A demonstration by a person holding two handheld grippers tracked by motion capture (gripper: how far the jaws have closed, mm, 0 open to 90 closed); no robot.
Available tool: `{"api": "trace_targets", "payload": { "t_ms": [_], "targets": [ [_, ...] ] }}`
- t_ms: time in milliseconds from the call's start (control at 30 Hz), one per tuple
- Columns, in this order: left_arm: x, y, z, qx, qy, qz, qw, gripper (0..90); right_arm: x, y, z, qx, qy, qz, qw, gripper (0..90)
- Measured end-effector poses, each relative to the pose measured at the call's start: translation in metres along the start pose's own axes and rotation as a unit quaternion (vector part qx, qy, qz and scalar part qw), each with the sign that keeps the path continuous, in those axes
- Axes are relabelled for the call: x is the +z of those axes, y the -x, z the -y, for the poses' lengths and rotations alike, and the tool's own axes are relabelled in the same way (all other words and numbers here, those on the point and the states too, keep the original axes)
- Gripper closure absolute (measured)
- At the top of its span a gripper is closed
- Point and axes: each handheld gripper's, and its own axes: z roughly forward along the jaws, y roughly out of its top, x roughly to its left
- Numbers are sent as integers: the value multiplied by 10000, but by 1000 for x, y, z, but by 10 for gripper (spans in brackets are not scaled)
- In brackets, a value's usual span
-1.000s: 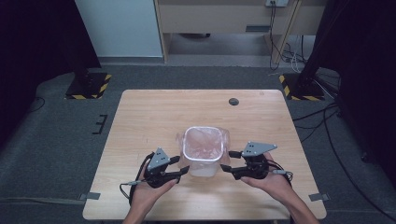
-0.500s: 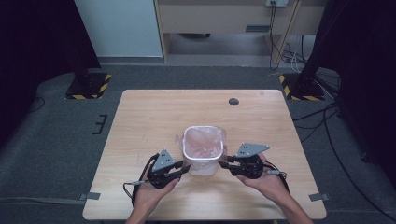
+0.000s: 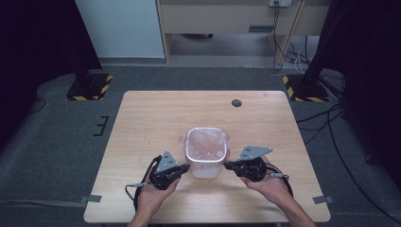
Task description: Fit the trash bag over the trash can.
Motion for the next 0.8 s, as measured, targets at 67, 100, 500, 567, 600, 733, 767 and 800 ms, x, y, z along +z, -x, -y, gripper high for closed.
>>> {"api": "trace_targets", "payload": {
  "t_ms": [67,100,500,567,600,733,767,800],
  "targets": [
    [2,1,0,-3,-54,-22,10000,900,1,1,1,26,-28,-11,10000,892],
    [3,1,0,0,-66,-28,10000,900,1,1,1,23,-42,2,10000,892],
    [12,-4,3,-66,-209,-154,9996,899,6,7,6,117,-125,70,9998,887],
    [14,-4,3,-58,-234,-160,9996,898,7,7,6,128,-134,67,9998,885],
    [14,-4,3,-58,-240,-158,9996,898,7,8,7,132,-145,71,9998,883],
    [13,-2,3,-14,-223,-176,9996,880,6,10,8,144,-191,132,9996,825],
    [12,-1,3,12,-213,-211,9996,854,4,11,7,166,-176,175,9996,775],
    [10,-1,3,16,-190,-219,9996,827,1,12,7,193,-138,199,9995,734]
  ]
}}
